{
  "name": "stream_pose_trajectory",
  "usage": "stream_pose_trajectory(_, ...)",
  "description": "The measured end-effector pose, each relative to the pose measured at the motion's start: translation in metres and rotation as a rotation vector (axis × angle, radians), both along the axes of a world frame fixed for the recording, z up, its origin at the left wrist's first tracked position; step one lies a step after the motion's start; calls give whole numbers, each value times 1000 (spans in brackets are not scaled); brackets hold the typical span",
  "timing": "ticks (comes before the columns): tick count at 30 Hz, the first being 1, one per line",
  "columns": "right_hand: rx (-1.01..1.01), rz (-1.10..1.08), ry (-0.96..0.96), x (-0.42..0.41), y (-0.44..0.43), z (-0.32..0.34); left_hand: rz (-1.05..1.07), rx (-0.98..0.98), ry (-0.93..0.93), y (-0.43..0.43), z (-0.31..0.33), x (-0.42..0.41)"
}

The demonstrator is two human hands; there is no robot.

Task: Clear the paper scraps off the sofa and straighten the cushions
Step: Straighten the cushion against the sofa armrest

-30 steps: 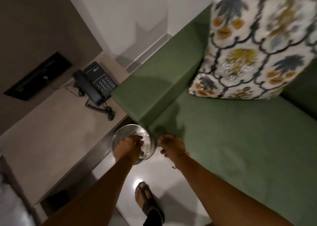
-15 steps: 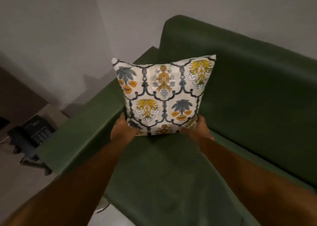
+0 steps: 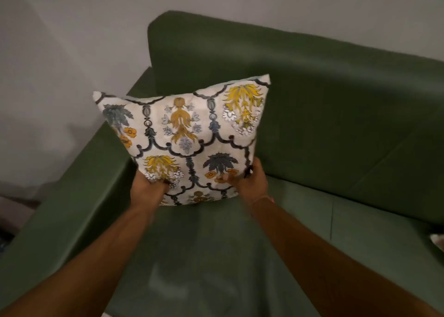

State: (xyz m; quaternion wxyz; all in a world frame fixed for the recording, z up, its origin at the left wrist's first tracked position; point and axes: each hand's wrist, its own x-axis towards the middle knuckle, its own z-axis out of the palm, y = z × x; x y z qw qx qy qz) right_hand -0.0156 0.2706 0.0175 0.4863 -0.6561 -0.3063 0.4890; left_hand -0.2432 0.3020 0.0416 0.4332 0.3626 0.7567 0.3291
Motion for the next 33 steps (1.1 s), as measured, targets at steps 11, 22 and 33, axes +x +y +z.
stream_pose_trajectory(11, -53, -291, -65, 80, -84, -12, -491, 11, 7, 7, -3, 99)
stream_pose_trajectory(22, -140, -357, 37, 155, -173, 0, -1002, -570, 416, -73, 14, 174)
stream_pose_trajectory(33, -340, -857, -97, 383, -383, 23, -1245, -300, 2, -198, 8, 499)
